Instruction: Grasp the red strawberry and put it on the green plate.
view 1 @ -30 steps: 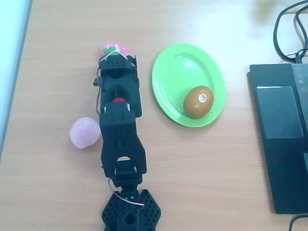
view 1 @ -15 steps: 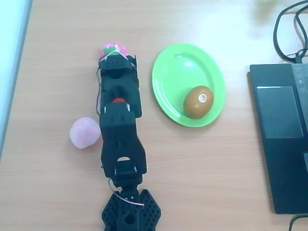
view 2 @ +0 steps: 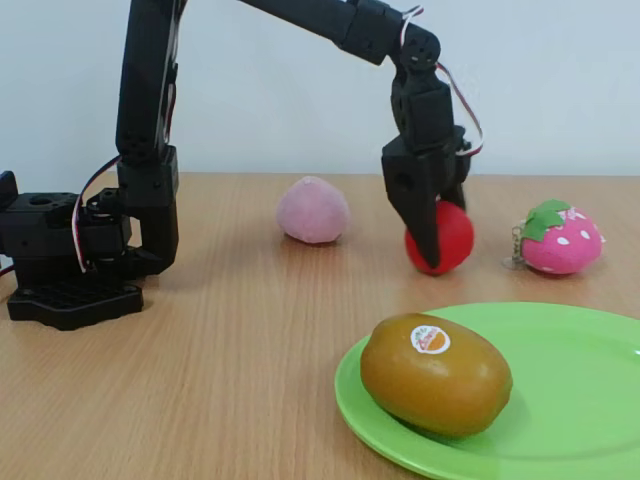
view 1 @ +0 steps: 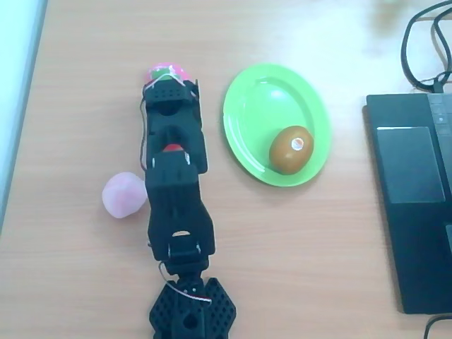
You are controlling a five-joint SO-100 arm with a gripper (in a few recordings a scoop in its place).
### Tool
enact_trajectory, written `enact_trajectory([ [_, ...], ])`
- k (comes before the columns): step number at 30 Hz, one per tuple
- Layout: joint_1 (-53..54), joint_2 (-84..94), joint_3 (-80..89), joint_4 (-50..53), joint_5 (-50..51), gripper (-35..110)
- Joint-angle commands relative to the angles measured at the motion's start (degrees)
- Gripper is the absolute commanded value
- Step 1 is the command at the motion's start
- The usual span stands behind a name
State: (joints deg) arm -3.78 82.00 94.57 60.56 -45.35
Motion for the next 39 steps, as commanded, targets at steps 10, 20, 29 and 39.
enact_trajectory([
  [10, 11.3, 12.7, -0.3, -2.8, 33.6, 27],
  [20, 23.5, 7.4, -7.4, -9.1, 50.4, 25],
  [29, 28.7, -6.6, -14.2, -13.0, 51.5, 25],
  [39, 31.7, -16.3, -18.2, -15.9, 49.9, 29],
])
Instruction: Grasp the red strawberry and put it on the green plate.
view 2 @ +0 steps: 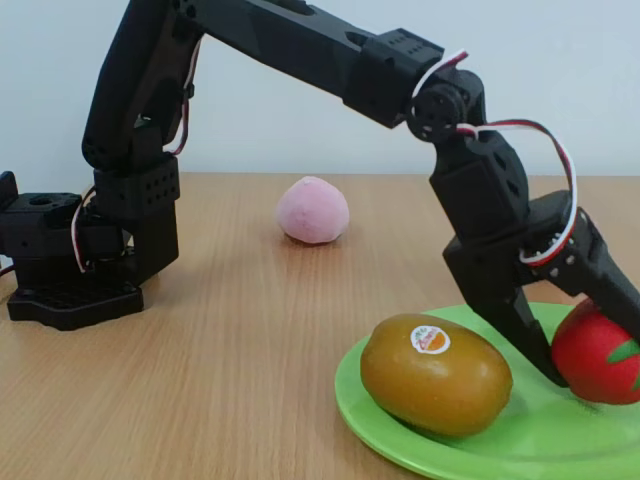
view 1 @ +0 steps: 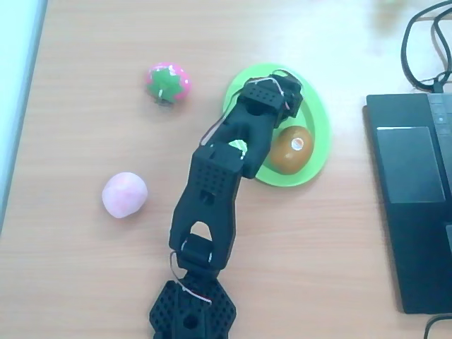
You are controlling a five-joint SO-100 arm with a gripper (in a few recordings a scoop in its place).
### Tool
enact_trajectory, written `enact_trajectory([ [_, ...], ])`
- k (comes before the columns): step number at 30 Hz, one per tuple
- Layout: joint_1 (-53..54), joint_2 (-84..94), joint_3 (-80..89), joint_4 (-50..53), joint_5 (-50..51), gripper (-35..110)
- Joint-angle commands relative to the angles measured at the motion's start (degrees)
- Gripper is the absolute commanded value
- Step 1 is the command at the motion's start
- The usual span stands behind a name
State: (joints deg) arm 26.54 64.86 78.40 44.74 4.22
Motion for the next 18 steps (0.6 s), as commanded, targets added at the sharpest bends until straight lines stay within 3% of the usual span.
enact_trajectory([
  [1, 1.5, 0.8, -1.8, -0.1, 0.5, 31],
  [18, -0.4, 4.6, 1.6, 1.1, 2.7, 47],
])
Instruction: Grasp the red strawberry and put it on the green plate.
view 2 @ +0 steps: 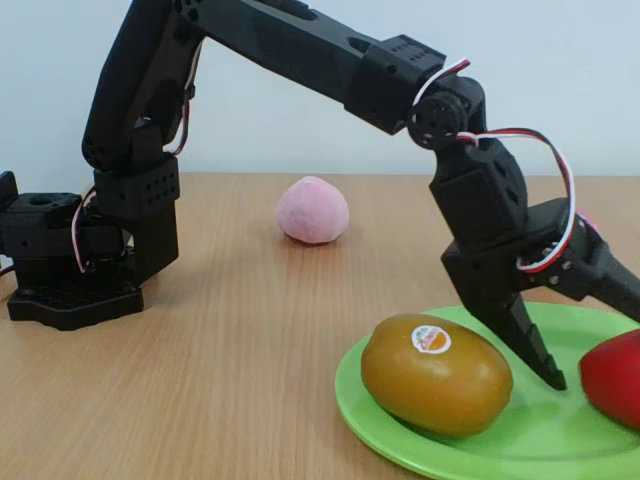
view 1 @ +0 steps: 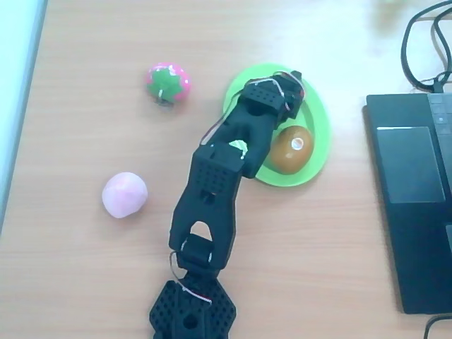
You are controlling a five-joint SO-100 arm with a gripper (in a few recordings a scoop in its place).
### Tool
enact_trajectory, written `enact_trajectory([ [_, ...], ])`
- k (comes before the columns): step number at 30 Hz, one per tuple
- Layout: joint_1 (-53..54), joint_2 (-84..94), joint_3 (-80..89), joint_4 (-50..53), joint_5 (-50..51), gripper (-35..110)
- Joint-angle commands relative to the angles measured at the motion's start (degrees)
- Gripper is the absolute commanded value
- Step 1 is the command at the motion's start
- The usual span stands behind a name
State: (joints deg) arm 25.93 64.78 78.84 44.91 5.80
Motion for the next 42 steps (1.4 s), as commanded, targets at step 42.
enact_trajectory([
  [42, -25.3, 108.9, 95.0, -15.3, -7.9, -8],
])
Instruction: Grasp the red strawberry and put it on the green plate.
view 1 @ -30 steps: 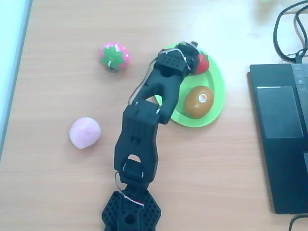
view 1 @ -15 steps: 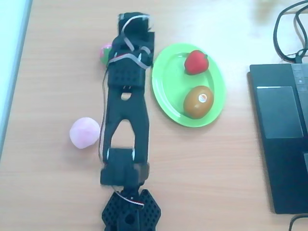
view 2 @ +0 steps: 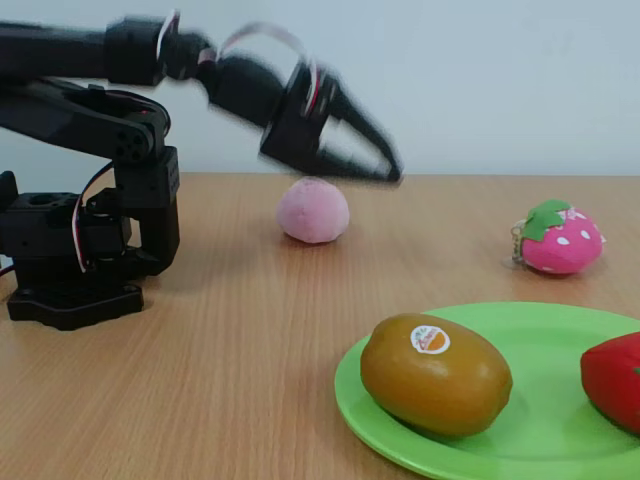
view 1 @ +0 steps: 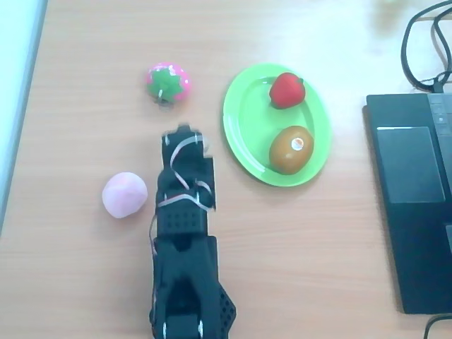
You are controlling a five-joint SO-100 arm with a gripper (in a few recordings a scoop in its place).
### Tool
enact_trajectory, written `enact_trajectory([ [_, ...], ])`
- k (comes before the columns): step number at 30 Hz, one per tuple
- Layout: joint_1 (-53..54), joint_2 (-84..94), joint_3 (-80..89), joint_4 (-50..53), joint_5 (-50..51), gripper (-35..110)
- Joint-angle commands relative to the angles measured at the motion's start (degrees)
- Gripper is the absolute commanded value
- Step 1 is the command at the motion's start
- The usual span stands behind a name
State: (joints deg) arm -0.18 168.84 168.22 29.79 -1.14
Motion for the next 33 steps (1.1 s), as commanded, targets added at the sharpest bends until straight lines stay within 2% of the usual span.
enact_trajectory([
  [1, 0.8, 5.7, 7.2, -0.2, -1.0, -8],
  [9, -0.4, 11.8, 15.4, 0.8, -2.2, -8],
  [19, -0.8, 15.9, 13.9, 15.9, 2.8, -8],
  [28, -2.5, 18.0, 8.2, 40.3, 3.2, -8],
  [33, -2.6, 20.0, 8.2, 42.7, 2.4, -8],
])
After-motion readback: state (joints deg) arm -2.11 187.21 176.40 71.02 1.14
